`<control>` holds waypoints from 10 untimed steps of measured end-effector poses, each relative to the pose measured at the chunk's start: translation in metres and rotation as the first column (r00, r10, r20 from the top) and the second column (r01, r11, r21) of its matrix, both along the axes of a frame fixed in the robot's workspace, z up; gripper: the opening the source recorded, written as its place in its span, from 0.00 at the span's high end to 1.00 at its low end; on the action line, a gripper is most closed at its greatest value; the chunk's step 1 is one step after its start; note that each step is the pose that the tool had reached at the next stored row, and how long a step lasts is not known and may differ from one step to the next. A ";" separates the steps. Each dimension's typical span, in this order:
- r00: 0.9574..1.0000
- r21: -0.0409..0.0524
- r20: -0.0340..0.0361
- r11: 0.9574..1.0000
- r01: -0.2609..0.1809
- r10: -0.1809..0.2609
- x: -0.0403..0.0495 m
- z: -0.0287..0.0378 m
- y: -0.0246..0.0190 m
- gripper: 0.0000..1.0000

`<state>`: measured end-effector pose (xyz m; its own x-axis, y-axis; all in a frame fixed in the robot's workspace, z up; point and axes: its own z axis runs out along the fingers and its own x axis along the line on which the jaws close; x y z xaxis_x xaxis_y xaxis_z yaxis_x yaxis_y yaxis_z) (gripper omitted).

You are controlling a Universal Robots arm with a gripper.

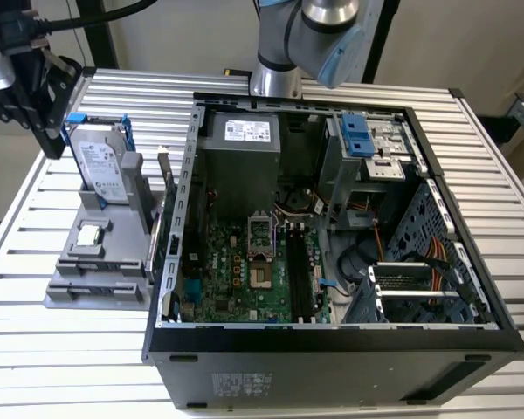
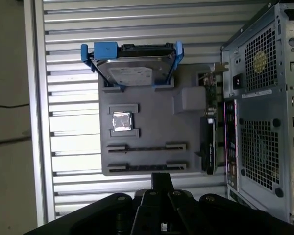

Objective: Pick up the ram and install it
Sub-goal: 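Pick up the ram and move it above insertion slot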

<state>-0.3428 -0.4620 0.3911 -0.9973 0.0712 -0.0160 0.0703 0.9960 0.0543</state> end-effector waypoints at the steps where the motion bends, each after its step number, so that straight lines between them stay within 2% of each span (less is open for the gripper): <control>1: 1.000 0.000 0.000 1.000 0.000 0.000 0.0001 0.0001 -0.0002 1.00; 10: 1.000 0.000 -0.004 1.000 0.000 0.000 0.0016 -0.0001 -0.0036 1.00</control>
<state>-0.3412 -0.4656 0.3910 -0.9974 0.0714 -0.0121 0.0706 0.9960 0.0540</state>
